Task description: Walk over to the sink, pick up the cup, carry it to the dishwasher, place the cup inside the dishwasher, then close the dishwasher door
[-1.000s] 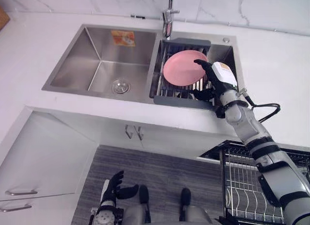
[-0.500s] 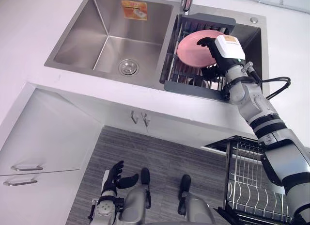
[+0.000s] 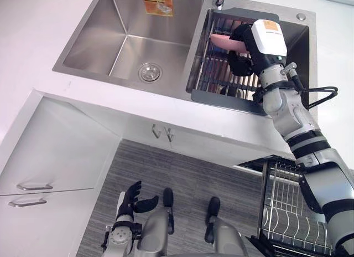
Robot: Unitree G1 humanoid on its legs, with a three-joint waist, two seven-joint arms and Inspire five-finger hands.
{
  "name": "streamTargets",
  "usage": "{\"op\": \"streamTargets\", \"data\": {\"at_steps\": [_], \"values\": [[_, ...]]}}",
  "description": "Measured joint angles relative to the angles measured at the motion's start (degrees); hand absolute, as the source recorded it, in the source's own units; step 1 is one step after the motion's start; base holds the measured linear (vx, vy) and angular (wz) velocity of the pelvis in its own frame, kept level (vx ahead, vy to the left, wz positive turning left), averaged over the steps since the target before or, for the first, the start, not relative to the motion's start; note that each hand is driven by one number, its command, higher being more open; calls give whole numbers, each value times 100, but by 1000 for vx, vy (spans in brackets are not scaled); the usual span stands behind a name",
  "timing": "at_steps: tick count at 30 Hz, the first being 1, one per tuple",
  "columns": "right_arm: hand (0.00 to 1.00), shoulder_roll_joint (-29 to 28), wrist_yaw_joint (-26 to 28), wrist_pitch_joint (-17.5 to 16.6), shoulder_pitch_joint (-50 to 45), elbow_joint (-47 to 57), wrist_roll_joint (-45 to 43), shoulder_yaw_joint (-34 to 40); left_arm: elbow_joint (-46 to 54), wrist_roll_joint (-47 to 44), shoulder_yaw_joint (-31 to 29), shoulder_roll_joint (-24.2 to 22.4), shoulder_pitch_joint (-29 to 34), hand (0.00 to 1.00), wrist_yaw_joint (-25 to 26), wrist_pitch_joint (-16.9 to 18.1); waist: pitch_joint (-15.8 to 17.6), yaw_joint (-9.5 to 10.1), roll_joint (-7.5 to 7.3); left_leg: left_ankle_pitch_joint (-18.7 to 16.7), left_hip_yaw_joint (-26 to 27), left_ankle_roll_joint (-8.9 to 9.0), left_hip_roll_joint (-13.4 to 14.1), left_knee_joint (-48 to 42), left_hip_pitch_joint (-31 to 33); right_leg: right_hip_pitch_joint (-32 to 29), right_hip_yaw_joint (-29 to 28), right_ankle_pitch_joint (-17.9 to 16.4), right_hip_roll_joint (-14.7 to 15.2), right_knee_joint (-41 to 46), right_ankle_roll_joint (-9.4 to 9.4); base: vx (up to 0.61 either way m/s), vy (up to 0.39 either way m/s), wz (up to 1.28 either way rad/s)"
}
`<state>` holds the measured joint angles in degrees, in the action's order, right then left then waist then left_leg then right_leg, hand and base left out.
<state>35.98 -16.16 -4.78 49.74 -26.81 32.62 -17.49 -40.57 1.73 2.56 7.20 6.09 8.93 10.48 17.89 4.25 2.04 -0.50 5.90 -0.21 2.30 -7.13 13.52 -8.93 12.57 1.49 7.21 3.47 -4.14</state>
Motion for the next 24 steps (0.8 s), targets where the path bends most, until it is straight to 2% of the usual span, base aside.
{"op": "streamTargets", "data": {"at_steps": [3, 4, 9, 12, 14, 16, 18, 22, 24], "values": [[30, -1, -1, -34, -406, 617, -72, 217, 2, 10, -2, -2, 1, 90, -8, -3, 1, -34, -3, -8, 27, 0, 8, 5, -41, 26, -25, 0, -4, 1, 0, 5, 3, -7], [30, -3, -2, -59, -748, 1163, -158, 430, 0, 60, -3, -4, 4, 90, -12, -21, 4, -44, -9, -23, 70, 10, 18, 27, -121, 73, -66, -1, -10, 1, -1, 2, 3, -12], [30, -43, -61, -236, -1633, 2585, -158, 1198, -9, 161, -113, -78, 67, 90, -17, -65, -5, -119, -39, -114, 223, 28, 34, 77, -362, 208, -218, -34, -17, 1, -15, 16, 7, -18], [30, -291, -187, -344, -2275, 3493, -160, 1975, -39, 175, -124, -79, 146, 90, -20, -156, -30, -269, -156, -166, 362, 10, 40, 132, -586, 328, -347, -76, -20, 2, -37, 49, 7, -24], [30, -486, -308, -399, -2721, 3931, -171, 2468, -89, 185, -140, -74, 183, 90, -21, -169, -104, -371, -288, -226, 515, 28, 47, 189, -762, 393, -501, -108, -26, 6, -51, 74, 13, -36], [30, -554, -377, -452, -3119, 4216, -211, 2859, -168, 237, -141, -76, 183, 90, -26, -191, -183, -453, -395, -288, 651, 25, 52, 198, -891, 409, -667, -141, -31, 43, -75, 85, 21, -45], [30, -654, -412, -472, -3633, 4454, -220, 3256, -325, 275, -121, -85, 203, 90, -49, -231, -343, -625, -479, -369, 865, 17, 52, 226, -1050, 432, -874, -158, -36, 58, -89, 83, 42, -48], [30, -880, -419, -500, -4479, 4579, -239, 3642, -458, 276, -120, -101, 252, 90, -58, -258, -514, -808, -481, -518, 1254, 26, 69, 228, -1337, 482, -1281, -158, -81, 62, -90, 37, 53, -60], [30, -1152, -387, -502, -5019, 4540, -432, 3757, -510, 276, -120, -106, 303, 90, -58, -261, -616, -877, -441, -620, 1628, 40, 96, 182, -1432, 354, -1656, -149, -131, 149, -106, -7, 39, -78]]}}
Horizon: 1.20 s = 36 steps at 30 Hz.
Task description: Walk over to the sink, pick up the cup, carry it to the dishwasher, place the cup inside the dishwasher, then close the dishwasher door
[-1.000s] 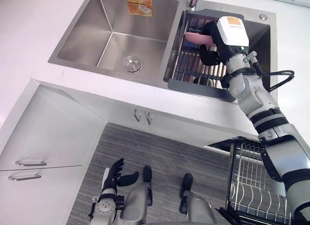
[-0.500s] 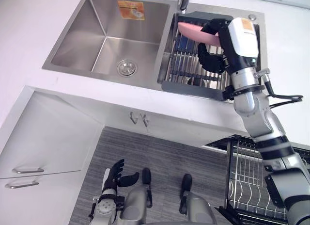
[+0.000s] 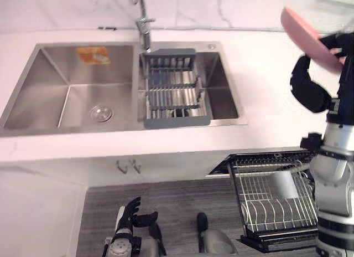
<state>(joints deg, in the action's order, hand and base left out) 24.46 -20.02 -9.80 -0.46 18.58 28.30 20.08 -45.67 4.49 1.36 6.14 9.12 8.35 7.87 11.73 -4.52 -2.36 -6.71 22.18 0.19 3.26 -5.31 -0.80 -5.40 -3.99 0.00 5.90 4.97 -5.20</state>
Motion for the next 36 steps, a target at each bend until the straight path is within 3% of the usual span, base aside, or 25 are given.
{"op": "streamTargets", "data": {"at_steps": [5, 8, 12, 17, 23, 30, 31, 36], "values": [[30, -229, 153, 86, -308, -877, -237, -4, -144, -1, -16, -17, 67, 90, -2, 10, 2, -264, 95, -320, 813, -2, 95, -418, -43, -368, -813, 73, -150, 259, -112, -63, 41, -91], [30, -208, 224, 216, -410, -1398, -356, -4, -237, -3, -14, -116, 76, 90, -10, 10, 45, -440, 308, -506, 1146, 44, 109, -552, -47, -535, -1029, 70, -153, 292, -64, -70, 39, -57], [30, -145, 275, 315, -464, -1775, -463, -4, -239, -5, 13, -222, 35, 90, -13, 23, 208, -481, 613, -591, 1544, 45, 116, -637, 22, -843, -953, 169, -72, 423, -27, -31, 38, -52], [30, 1, 287, 422, -362, -2056, -688, -37, -206, -5, 30, -343, -85, 90, -18, 86, 379, -410, 825, -689, 1895, 82, 306, -939, 340, -1359, -952, 187, -122, 657, -27, 33, -11, -35], [30, 332, 309, 440, 368, -2643, -1229, -203, 53, -36, 142, -346, -442, 90, -73, 172, 789, -276, 847, -734, 2059, 111, 535, -1188, 640, -1751, -797, 280, -199, 830, -58, 54, -38, -12], [30, 475, 390, 461, 1102, -3292, -1580, -509, 320, -240, 265, -337, -828, 90, -112, 308, 1118, -54, 932, -718, 1850, 104, 541, -1300, 942, -1909, -540, 277, -75, 922, -60, -2, -2, 21], [90, 474, 402, 467, 1222, -3405, -1595, -534, 324, -279, 264, -327, -850, 90, -111, 307, 1128, -26, 932, -708, 1802, 89, 502, -1299, 1036, -1988, -508, 277, -22, 948, -61, -30, 14, 22], [90, 391, 424, 561, 1232, -3593, -1762, -581, 326, -287, 262, -321, -922, 90, -96, 300, 1211, 78, 913, -703, 1675, 86, 426, -1298, 1162, -2040, -383, 278, 94, 985, -65, -29, 13, 19]]}}
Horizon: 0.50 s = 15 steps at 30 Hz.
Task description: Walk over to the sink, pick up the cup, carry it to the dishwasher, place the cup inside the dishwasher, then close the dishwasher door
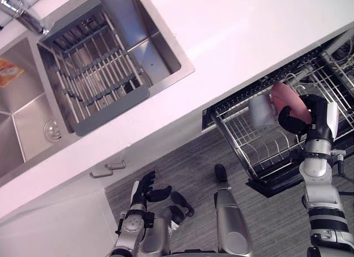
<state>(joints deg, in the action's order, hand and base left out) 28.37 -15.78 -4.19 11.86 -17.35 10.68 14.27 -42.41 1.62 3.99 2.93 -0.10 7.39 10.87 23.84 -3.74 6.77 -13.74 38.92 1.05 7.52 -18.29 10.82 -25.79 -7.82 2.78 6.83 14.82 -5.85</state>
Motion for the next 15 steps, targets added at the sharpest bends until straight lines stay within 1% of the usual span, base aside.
{"op": "streamTargets", "data": {"at_steps": [4, 7, 10, 12, 15], "values": [[90, -195, 0, 60, 0, -4, -41, 4, 93, 0, 0, 0, -7, 90, 7, -7, 13, 20, -19, 9, -75, -15, -24, -8, 57, -3, 61, 5, 47, 2, -7, -7, 2, 12], [90, -299, -41, 92, -1, 21, -43, 85, 199, 0, 0, 0, -32, 90, 16, -6, 14, 77, -20, 19, -106, -23, -26, -8, 64, -2, 76, 7, 54, 3, -10, 3, -2, 2], [90, -444, -128, 148, -56, 273, -45, 196, 207, 1, -9, -1, -84, 90, 88, -7, 32, 101, -49, 23, -128, -20, -19, -19, 69, 3, 96, 7, 55, 7, -10, 8, -4, 1], [90, -660, -190, 154, -224, 690, -42, 347, 216, 1, -18, -3, -122, 90, 136, -9, 68, 99, -108, 22, -175, -20, 5, -57, 61, 57, 144, 7, 54, 8, -10, 23, -17, 8], [90, -822, -231, 154, -492, 1146, -41, 413, 221, 2, -20, -2, -160, 90, 141, -15, 117, 107, -191, 10, -217, -22, 48, -135, 58, 123, 202, 6, 51, 9, -9, -1, -18, 9]]}}
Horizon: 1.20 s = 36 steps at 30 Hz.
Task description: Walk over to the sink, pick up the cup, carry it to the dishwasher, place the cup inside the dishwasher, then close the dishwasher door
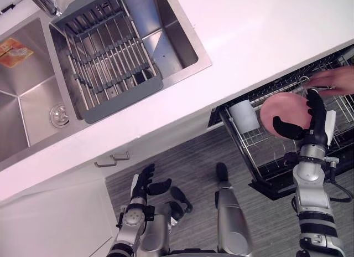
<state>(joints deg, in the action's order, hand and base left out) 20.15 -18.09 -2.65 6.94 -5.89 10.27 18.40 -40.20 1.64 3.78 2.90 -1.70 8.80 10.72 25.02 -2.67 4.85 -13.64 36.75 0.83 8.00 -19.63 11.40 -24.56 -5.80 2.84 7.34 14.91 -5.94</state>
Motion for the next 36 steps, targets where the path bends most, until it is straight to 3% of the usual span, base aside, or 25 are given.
{"op": "streamTargets", "data": {"at_steps": [7, 17, 23, 36], "values": [[90, -843, 1, -6, -1017, 984, 6, 15, -17, 16, -223, -83, 21, 90, -6, -175, 3, 22, -187, -100, -44, -2, 178, -176, -280, 383, 92, -50, -103, 3, 58, 0, 0, 0], [90, -1499, 279, -5, -2017, 938, 18, -144, -163, 204, -384, -73, 268, 90, -58, -293, -426, 15, -559, -49, -123, 53, 280, -60, -655, 808, 243, -130, -205, -123, 116, 49, -9, 2], [90, -1611, 368, -16, -2109, 785, 59, -183, -275, 290, -380, -61, 494, 90, -61, -302, -820, 16, -582, 46, -177, 81, 175, 185, -887, 993, 310, -197, -155, -142, 112, 44, 9, 5], [90, -1795, 443, -15, -2367, 442, 61, -189, -299, 409, -372, -57, 874, 90, -148, -405, -1184, 6, -589, 162, -304, 98, 83, 453, -1133, 1297, 443, -197, -121, -319, 115, 3, 0, 5]]}}
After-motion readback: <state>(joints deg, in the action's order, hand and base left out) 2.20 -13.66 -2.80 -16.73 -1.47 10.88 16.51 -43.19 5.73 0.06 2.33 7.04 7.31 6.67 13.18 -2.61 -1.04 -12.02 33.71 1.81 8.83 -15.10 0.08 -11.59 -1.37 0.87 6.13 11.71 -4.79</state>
